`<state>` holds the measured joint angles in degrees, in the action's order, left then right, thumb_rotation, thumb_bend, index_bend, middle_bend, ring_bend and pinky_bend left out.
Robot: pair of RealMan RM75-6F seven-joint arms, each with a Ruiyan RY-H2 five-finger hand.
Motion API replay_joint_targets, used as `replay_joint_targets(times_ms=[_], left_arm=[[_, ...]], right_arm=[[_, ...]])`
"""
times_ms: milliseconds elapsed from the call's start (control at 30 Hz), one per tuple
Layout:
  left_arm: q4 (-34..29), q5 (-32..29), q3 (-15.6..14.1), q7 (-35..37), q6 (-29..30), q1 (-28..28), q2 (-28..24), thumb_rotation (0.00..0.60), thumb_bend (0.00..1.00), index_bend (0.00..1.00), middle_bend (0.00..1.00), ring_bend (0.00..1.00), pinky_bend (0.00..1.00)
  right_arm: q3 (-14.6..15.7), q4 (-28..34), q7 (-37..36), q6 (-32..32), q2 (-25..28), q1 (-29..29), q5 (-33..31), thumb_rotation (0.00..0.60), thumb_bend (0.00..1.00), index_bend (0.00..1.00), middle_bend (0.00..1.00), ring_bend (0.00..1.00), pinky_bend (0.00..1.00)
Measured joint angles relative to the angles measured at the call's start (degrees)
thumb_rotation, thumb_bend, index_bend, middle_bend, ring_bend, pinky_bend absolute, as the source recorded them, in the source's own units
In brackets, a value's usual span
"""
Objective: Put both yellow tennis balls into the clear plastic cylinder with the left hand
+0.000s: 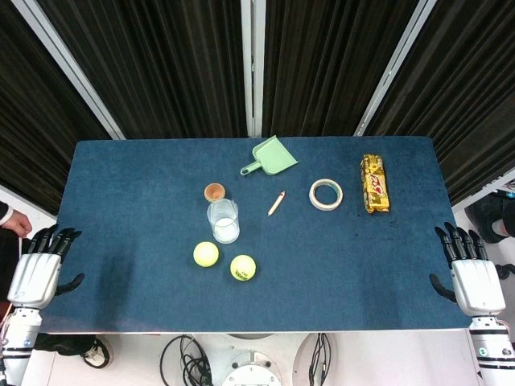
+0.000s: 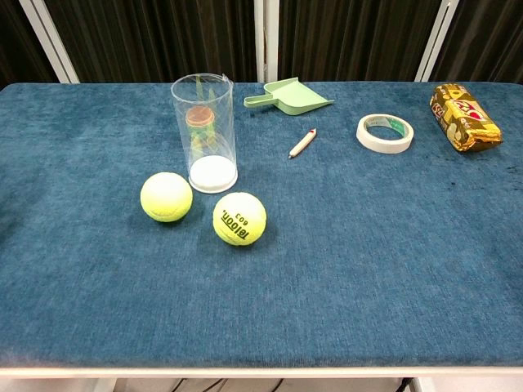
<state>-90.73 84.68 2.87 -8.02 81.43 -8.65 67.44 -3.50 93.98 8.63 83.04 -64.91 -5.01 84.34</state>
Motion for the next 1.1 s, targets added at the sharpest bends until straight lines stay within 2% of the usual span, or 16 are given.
replay_joint_targets(times_ms=[333, 600, 800, 1100], left_arm=[[-1.66, 1.37, -0.10, -0.95, -0.05, -0.82, 0.39, 0.600, 0.18, 0.17, 0.13, 0.04, 0.10], [-3.42, 4.08, 0.16, -2.01, -3.93, -4.98, 1.92, 0.600, 0.18, 0.17, 0.13, 0.04, 0.12], [-0.99, 4.47, 0.91, 0.97, -9.65, -9.53, 6.68, 0.600, 0.18, 0.17, 0.13, 0.04, 0.14], [9.17, 2.98, 1.86, 5.23, -16.38, -15.41, 17.24, 0.600, 0.18, 0.17, 0.13, 0.04, 0.15]], right_arm=[[-0.44, -0.49, -2.06, 0.62, 0.58, 0.29, -0.33, 0.600, 0.21, 0.00, 0.00, 0.00, 0.00], [-1.47, -0.88, -3.62, 0.41, 0.85, 0.03, -1.65, 0.600, 0.22, 0.00, 0.00, 0.00, 0.00], [-1.57, -1.16, -4.69, 0.15, 1.08, 0.17, -2.26, 0.600, 0.22, 0.00, 0.00, 0.00, 0.00], [-1.81, -1.87, -7.09, -0.14, 1.69, 0.47, -3.23, 0.600, 0.23, 0.00, 0.00, 0.00, 0.00]])
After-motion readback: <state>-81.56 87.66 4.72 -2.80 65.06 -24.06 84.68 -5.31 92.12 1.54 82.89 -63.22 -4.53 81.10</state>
